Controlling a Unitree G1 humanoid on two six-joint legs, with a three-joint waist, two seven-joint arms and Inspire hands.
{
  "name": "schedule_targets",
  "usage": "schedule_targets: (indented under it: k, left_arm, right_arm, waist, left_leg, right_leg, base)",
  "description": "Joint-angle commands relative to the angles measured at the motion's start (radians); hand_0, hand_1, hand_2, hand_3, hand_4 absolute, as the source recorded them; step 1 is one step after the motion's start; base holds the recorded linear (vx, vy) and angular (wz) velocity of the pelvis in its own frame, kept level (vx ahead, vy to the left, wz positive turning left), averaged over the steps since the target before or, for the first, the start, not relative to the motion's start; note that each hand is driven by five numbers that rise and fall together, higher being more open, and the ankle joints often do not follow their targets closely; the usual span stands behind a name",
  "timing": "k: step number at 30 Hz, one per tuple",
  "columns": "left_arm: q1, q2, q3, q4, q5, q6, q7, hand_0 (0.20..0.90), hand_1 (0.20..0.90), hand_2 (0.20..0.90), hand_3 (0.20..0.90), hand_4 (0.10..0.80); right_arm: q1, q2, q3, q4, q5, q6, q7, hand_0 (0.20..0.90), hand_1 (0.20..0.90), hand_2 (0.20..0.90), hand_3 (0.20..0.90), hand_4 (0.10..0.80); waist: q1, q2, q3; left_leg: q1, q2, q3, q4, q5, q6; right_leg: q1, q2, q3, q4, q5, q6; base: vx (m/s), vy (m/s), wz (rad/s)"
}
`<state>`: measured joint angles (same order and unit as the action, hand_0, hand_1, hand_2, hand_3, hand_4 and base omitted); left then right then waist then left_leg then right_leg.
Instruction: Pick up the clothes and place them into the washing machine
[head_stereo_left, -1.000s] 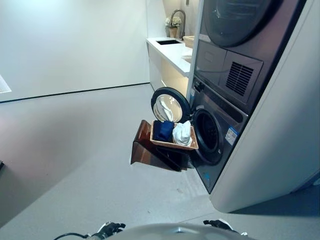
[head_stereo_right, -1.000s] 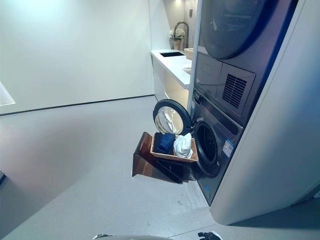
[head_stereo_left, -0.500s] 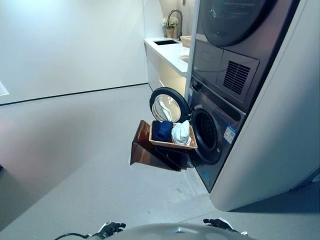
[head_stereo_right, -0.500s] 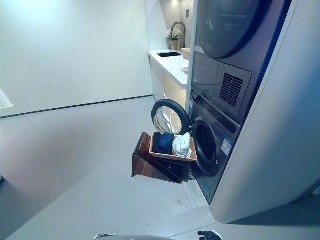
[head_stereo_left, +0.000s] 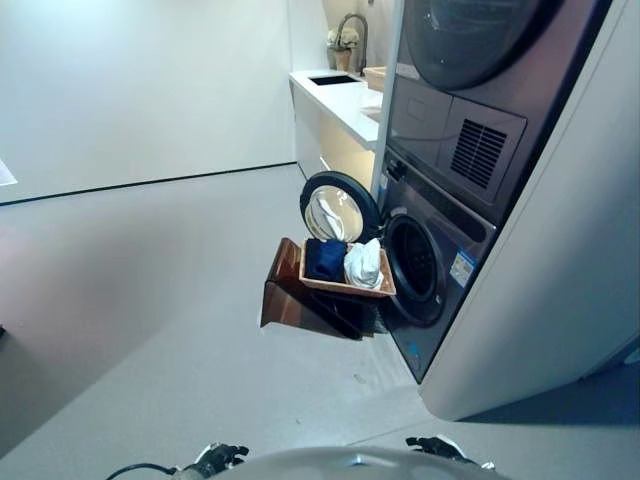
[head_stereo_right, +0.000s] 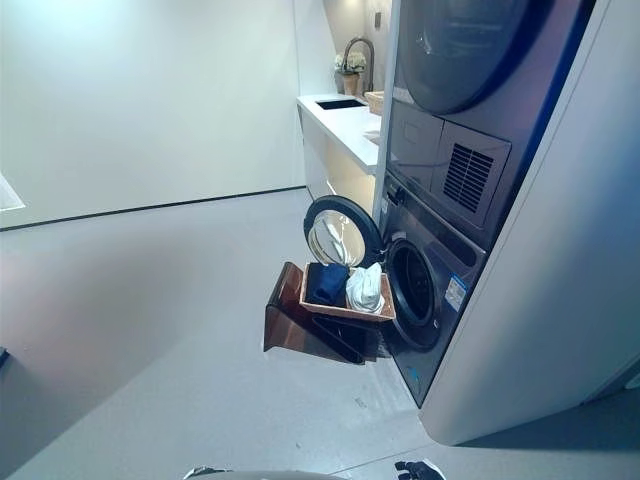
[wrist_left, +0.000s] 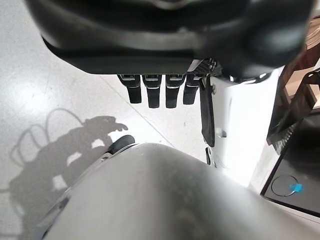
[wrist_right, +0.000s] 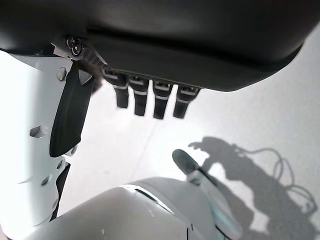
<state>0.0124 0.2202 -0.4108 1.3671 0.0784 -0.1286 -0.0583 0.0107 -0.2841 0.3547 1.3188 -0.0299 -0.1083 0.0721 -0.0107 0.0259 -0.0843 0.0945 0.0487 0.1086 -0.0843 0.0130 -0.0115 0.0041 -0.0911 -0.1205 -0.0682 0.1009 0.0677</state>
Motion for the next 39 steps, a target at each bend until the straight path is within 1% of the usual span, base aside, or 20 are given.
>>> schedule_targets:
  k: [1, 6, 9, 12, 15, 17, 19, 20, 21, 24, 26, 28, 29, 31, 32, 33, 34, 36, 38, 39]
  left_arm:
    - [-0.103, 0.032, 0.053, 0.031, -0.012, -0.011, 0.057, 0.9, 0.9, 0.9, 0.9, 0.8]
    - [-0.133, 0.072, 0.035, -0.041, 0.002, -0.043, 0.108, 0.9, 0.9, 0.9, 0.9, 0.8]
    - [-0.129, 0.09, 0.017, -0.082, 0.005, -0.06, 0.102, 0.9, 0.9, 0.9, 0.9, 0.8]
    - [-0.124, 0.102, 0.023, -0.087, -0.007, -0.073, 0.101, 0.9, 0.9, 0.9, 0.9, 0.8]
    - [-0.119, 0.104, 0.021, -0.073, -0.01, -0.084, 0.102, 0.9, 0.9, 0.9, 0.9, 0.8]
    - [-0.12, 0.102, 0.021, -0.065, -0.01, -0.086, 0.106, 0.9, 0.9, 0.9, 0.9, 0.8]
    - [-0.128, 0.098, 0.029, -0.048, -0.034, -0.09, 0.115, 0.9, 0.9, 0.9, 0.9, 0.8]
    - [-0.138, 0.097, 0.032, -0.042, -0.048, -0.093, 0.125, 0.9, 0.9, 0.9, 0.9, 0.8]
    - [-0.152, 0.092, 0.024, -0.038, -0.058, -0.097, 0.135, 0.9, 0.9, 0.9, 0.9, 0.8]
    - [-0.164, 0.075, 0.002, -0.03, -0.071, -0.1, 0.136, 0.9, 0.9, 0.9, 0.9, 0.8]
    - [-0.155, 0.067, -0.002, -0.021, -0.071, -0.094, 0.125, 0.9, 0.9, 0.9, 0.9, 0.8]
    - [-0.142, 0.054, 0.002, -0.018, -0.082, -0.084, 0.123, 0.9, 0.9, 0.9, 0.9, 0.8]
    - [-0.144, 0.048, -0.005, -0.021, -0.089, -0.085, 0.123, 0.9, 0.9, 0.9, 0.9, 0.8]
    - [-0.147, 0.037, -0.011, -0.037, -0.103, -0.088, 0.116, 0.9, 0.9, 0.9, 0.9, 0.8]
    - [-0.148, 0.035, -0.004, -0.039, -0.11, -0.084, 0.111, 0.9, 0.9, 0.9, 0.9, 0.8]
    - [-0.148, 0.036, -0.004, -0.039, -0.11, -0.084, 0.11, 0.9, 0.9, 0.9, 0.9, 0.8]
    - [-0.151, 0.035, 0.004, -0.038, -0.118, -0.082, 0.112, 0.9, 0.9, 0.9, 0.9, 0.8]
    - [-0.154, 0.03, 0.002, -0.041, -0.128, -0.083, 0.115, 0.9, 0.9, 0.9, 0.9, 0.8]
    - [-0.155, 0.03, 0.004, -0.039, -0.133, -0.082, 0.113, 0.9, 0.9, 0.9, 0.9, 0.8]
    - [-0.155, 0.032, 0.006, -0.04, -0.133, -0.082, 0.115, 0.9, 0.9, 0.9, 0.9, 0.8]
  right_arm:
    - [-0.053, 0.023, 0.039, 0.027, 0.008, 0.0, 0.005, 0.9, 0.9, 0.9, 0.9, 0.8]
    - [-0.05, 0.015, -0.005, -0.002, 0.088, -0.022, -0.033, 0.9, 0.9, 0.9, 0.9, 0.8]
    - [-0.026, 0.012, -0.015, -0.006, 0.11, -0.033, -0.036, 0.9, 0.9, 0.9, 0.9, 0.8]
    - [-0.011, 0.02, -0.026, 0.002, 0.141, -0.045, -0.04, 0.9, 0.9, 0.9, 0.9, 0.8]
    - [-0.005, 0.019, -0.034, -0.011, 0.158, -0.052, -0.043, 0.9, 0.9, 0.9, 0.9, 0.8]
    - [-0.005, 0.019, -0.036, -0.01, 0.161, -0.055, -0.047, 0.9, 0.9, 0.9, 0.9, 0.8]
    - [-0.006, 0.02, -0.035, -0.017, 0.157, -0.06, -0.053, 0.9, 0.9, 0.9, 0.9, 0.8]
    - [-0.009, 0.02, -0.035, -0.021, 0.147, -0.059, -0.058, 0.9, 0.9, 0.9, 0.9, 0.8]
    - [-0.007, 0.019, -0.039, -0.029, 0.135, -0.054, -0.063, 0.9, 0.9, 0.9, 0.9, 0.8]
    - [0.003, 0.018, -0.049, -0.021, 0.118, -0.043, -0.063, 0.9, 0.9, 0.9, 0.9, 0.8]
    - [0.023, 0.024, -0.065, -0.013, 0.126, -0.045, -0.053, 0.9, 0.9, 0.9, 0.9, 0.8]
    - [0.035, 0.017, -0.062, -0.015, 0.109, -0.047, -0.037, 0.9, 0.9, 0.9, 0.9, 0.8]
    - [0.033, 0.011, -0.06, -0.017, 0.11, -0.045, -0.036, 0.9, 0.9, 0.9, 0.9, 0.8]
    - [0.025, 0.002, -0.048, -0.015, 0.116, -0.049, -0.026, 0.9, 0.9, 0.9, 0.9, 0.8]
    - [0.014, -0.005, -0.044, -0.008, 0.126, -0.046, -0.024, 0.9, 0.9, 0.9, 0.9, 0.8]
    - [0.014, -0.004, -0.044, -0.008, 0.126, -0.046, -0.024, 0.9, 0.9, 0.9, 0.9, 0.8]
    - [0.002, -0.01, -0.036, -0.008, 0.126, -0.047, -0.026, 0.9, 0.9, 0.9, 0.9, 0.8]
    - [-0.029, -0.022, -0.015, -0.015, 0.125, -0.046, -0.029, 0.9, 0.9, 0.9, 0.9, 0.8]
    - [-0.057, -0.033, -0.004, -0.017, 0.128, -0.044, -0.032, 0.9, 0.9, 0.9, 0.9, 0.8]
    - [-0.076, -0.039, 0.001, -0.017, 0.132, -0.041, -0.035, 0.9, 0.9, 0.9, 0.9, 0.8]
  waist:
    - [-0.006, -0.08, 0.077]
    - [-0.016, -0.08, 0.126]
    - [-0.026, -0.076, 0.144]
    - [-0.035, -0.075, 0.161]
    - [-0.051, -0.069, 0.171]
    - [-0.058, -0.066, 0.172]
    - [-0.074, -0.067, 0.179]
    - [-0.086, -0.072, 0.18]
    - [-0.111, -0.075, 0.18]
    - [-0.149, -0.061, 0.175]
    - [-0.168, -0.054, 0.153]
    - [-0.169, -0.033, 0.134]
    - [-0.172, -0.025, 0.131]
    - [-0.167, -0.012, 0.117]
    - [-0.151, -0.017, 0.123]
    - [-0.154, -0.022, 0.121]
    - [-0.136, -0.025, 0.131]
    - [-0.114, -0.045, 0.149]
    - [-0.091, -0.062, 0.165]
    - [-0.075, -0.072, 0.174]
  left_leg:
    - [-0.101, -0.094, -0.005, 0.161, -0.164, 0.055]
    - [-0.123, -0.109, -0.021, 0.228, -0.202, 0.076]
    - [-0.115, -0.116, -0.034, 0.261, -0.236, 0.093]
    - [-0.102, -0.115, -0.041, 0.306, -0.271, 0.107]
    - [-0.09, -0.111, -0.054, 0.334, -0.306, 0.109]
    - [-0.081, -0.108, -0.055, 0.342, -0.319, 0.105]
    - [-0.037, -0.104, -0.064, 0.324, -0.338, 0.089]
    - [0.0, -0.105, -0.073, 0.307, -0.341, 0.074]
    - [0.069, -0.098, -0.098, 0.261, -0.349, 0.045]
    - [0.157, -0.068, -0.14, 0.197, -0.354, 0.015]
    - [0.196, -0.029, -0.157, 0.186, -0.336, -0.005]
    - [0.202, 0.024, -0.177, 0.208, -0.253, -0.026]
    - [0.17, 0.036, -0.185, 0.235, -0.227, -0.033]
    - [0.089, 0.074, -0.186, 0.371, -0.101, -0.053]
    - [0.008, 0.087, -0.178, 0.555, -0.01, -0.055]
    - [0.006, 0.082, -0.181, 0.552, -0.005, -0.055]
    - [-0.034, 0.076, -0.181, 0.638, 0.021, -0.052]
    - [-0.108, 0.041, -0.192, 0.753, 0.056, -0.043]
    - [-0.174, 0.045, -0.165, 0.774, 0.059, -0.037]
    - [-0.224, 0.044, -0.145, 0.758, 0.035, -0.03]
  right_leg:
    - [-0.044, -0.106, 0.029, 0.15, -0.102, 0.056]
    - [-0.118, -0.117, 0.036, 0.326, -0.113, 0.05]
    - [-0.161, -0.12, 0.046, 0.448, -0.088, 0.039]
    - [-0.201, -0.109, 0.053, 0.552, -0.065, 0.028]
    - [-0.262, -0.096, 0.058, 0.559, -0.094, 0.019]
    - [-0.291, -0.09, 0.059, 0.537, -0.11, 0.014]
    - [-0.348, -0.101, 0.044, 0.453, -0.094, 0.02]
    - [-0.378, -0.103, 0.032, 0.367, -0.056, 0.031]
    - [-0.405, -0.104, 0.025, 0.199, 0.021, 0.059]
    - [-0.438, -0.094, 0.071, 0.066, 0.104, 0.084]
    - [-0.426, -0.057, 0.125, 0.061, 0.127, 0.073]
    - [-0.44, -0.016, 0.119, 0.124, 0.125, 0.051]
    - [-0.434, -0.006, 0.11, 0.124, 0.121, 0.044]
    - [-0.409, 0.023, 0.08, 0.123, 0.088, 0.011]
    - [-0.347, 0.044, 0.066, 0.108, 0.054, -0.03]
    - [-0.349, 0.038, 0.066, 0.107, 0.054, -0.03]
    - [-0.31, 0.047, 0.062, 0.09, 0.038, -0.047]
    - [-0.263, 0.04, 0.065, 0.076, 0.018, -0.065]
    - [-0.227, 0.034, 0.071, 0.082, -0.009, -0.076]
    - [-0.208, 0.031, 0.075, 0.084, -0.025, -0.077]
  base:
    - [0.02, 0.103, -0.03]
    - [0.043, 0.108, 0.01]
    - [0.145, 0.101, 0.06]
    - [0.156, 0.064, 0.08]
    - [0.207, 0.026, -0.04]
    - [0.211, -0.028, -0.24]
    - [0.262, -0.069, -0.26]
    - [0.433, -0.14, -0.12]
    - [0.566, -0.183, 0.01]
    - [0.445, -0.15, 0.26]
    - [0.384, -0.216, 0.61]
    - [0.369, -0.284, 1.01]
    - [0.263, -0.262, 0.68]
    - [0.328, -0.357, 0.58]
    - [0.331, -0.343, 0.5]
    - [0.305, -0.297, 0.3]
    - [0.166, -0.175, 0.07]
    - [0.235, -0.22, -0.15]
    - [0.225, -0.153, -0.18]
    - [0.256, -0.111, 0.03]
